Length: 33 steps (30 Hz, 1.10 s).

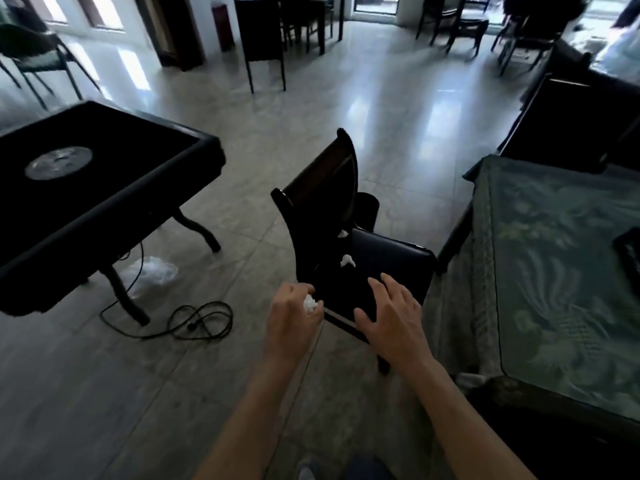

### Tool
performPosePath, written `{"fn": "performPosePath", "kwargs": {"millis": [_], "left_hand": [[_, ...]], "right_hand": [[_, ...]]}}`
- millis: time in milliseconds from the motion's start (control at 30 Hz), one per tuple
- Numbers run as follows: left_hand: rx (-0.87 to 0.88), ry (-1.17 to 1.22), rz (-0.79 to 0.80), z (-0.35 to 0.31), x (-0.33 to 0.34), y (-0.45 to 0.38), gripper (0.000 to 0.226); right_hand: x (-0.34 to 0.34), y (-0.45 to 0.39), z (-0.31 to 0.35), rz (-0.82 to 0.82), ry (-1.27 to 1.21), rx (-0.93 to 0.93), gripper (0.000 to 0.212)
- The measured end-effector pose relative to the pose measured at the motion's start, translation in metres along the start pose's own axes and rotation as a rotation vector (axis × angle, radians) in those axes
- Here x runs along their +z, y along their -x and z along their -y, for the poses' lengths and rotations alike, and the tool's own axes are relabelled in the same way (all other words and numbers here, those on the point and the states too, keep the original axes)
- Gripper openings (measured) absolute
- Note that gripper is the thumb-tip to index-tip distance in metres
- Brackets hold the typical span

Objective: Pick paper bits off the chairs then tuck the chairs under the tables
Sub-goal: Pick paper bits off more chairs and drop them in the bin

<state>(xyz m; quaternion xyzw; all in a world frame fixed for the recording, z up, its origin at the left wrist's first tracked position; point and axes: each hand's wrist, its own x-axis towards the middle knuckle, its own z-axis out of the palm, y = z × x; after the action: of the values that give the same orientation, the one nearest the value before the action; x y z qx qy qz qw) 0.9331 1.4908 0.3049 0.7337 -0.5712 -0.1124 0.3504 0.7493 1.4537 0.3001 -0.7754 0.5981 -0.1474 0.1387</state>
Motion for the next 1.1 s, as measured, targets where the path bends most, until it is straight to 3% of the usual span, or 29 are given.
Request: {"fn": "performPosePath", "kwargs": {"millis": [400, 767, 1100], "left_hand": [[0.096, 0.049, 0.152, 0.009, 0.09, -0.17, 0.032], [0.03, 0.008, 0.191, 0.004, 0.182, -0.316, 0.031], [-0.084, 0.059, 0.292, 0.056, 0.281, -0.378, 0.029]], "right_hand": [[0.013, -0.16, -0.054, -0.019, 0.137, 0.134, 0.07], [0.04, -0.323, -0.111, 0.041, 0.03, 0.195, 0.069], [0.129, -0.393, -0.157, 0.08, -0.096, 0.351, 0.069]]}}
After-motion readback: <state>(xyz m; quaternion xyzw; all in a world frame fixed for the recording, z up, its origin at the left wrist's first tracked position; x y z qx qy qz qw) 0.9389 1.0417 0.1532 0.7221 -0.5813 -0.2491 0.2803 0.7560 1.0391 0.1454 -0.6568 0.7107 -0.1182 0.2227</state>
